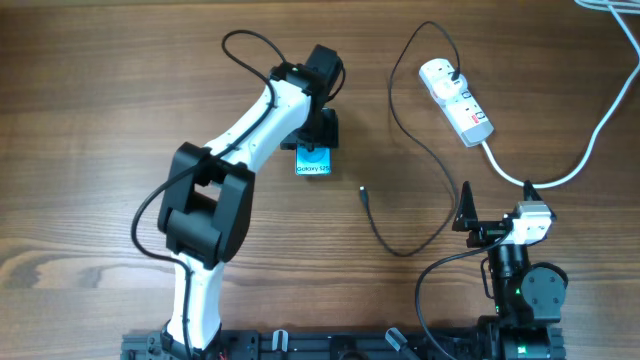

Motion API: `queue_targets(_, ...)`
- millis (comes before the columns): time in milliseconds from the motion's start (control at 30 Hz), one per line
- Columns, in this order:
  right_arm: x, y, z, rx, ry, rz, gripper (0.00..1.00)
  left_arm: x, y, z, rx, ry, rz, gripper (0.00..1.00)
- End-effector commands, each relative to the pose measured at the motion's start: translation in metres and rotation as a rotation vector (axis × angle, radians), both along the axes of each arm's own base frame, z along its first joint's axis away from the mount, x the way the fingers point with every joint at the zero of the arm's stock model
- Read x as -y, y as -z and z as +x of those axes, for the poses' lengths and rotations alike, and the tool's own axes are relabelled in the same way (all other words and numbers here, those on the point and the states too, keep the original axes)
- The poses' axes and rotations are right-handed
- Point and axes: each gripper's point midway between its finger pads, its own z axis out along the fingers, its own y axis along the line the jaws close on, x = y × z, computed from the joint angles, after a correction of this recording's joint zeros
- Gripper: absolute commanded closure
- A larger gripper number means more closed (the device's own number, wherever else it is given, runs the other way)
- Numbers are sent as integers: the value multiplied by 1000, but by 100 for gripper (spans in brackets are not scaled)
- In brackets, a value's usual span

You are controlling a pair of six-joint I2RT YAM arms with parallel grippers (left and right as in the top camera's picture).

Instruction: Plug charger to phone and switch on socket

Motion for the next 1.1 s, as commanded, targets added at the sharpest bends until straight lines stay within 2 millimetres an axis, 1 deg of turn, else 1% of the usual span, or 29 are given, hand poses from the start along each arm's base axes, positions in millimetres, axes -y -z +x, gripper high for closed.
queue_targets(0, 1, -2, 0, 11, 1, -9, 0, 4, -37, 0, 9, -55, -132, 34)
queue_targets(200, 1, -2, 0, 11, 1, -8, 0, 17, -63, -12, -129, -93, -419, 34)
queue_targets(300, 1, -2, 0, 11, 1, -8, 0, 18, -73, -16, -199, -129, -533, 34)
queue_targets(367, 1, -2, 0, 11, 1, -9, 0, 19, -85, -18, -250, -148, -640, 34)
queue_targets(467, 1, -2, 0, 11, 1, -8, 0, 28, -114, -20, -327, -152, -858, 33)
queue_targets(533, 0, -2, 0, 11, 0, -9, 0, 32, -143, -20, -386, -145, -1049, 33)
queue_targets(567, 0, -2, 0, 11, 0, -8, 0, 33, -155, -20, -409, -141, -1121, 33)
queue_targets(600, 1, -2, 0, 11, 1, -9, 0, 32, -172, -19, -449, -151, -1217, 34)
queue_targets(667, 1, -2, 0, 11, 1, -9, 0, 30, -181, -18, -495, -190, -1261, 33)
queue_targets(800, 0, -2, 0, 11, 0, -9, 0, 25, -188, -15, -555, -255, -1296, 34)
queue_targets(867, 3, -4, 0, 17, 13, -56, 0, 25, -195, -13, -562, -246, -1331, 34)
queue_targets(900, 1, -10, -1, 42, 2, -66, 0, 25, -198, -13, -572, -243, -1349, 33)
queue_targets(933, -6, -18, -1, 76, -36, -45, 0, 25, -202, -12, -586, -242, -1368, 33)
queue_targets(967, -19, -27, -3, 113, -112, 8, 0, 26, -205, -12, -594, -238, -1384, 33)
queue_targets(1000, -31, -31, -6, 124, -190, 61, 0, 26, -207, -11, -598, -237, -1392, 33)
queue_targets(1067, -56, -25, -12, 72, -344, 184, 0, 26, -208, -8, -595, -236, -1393, 33)
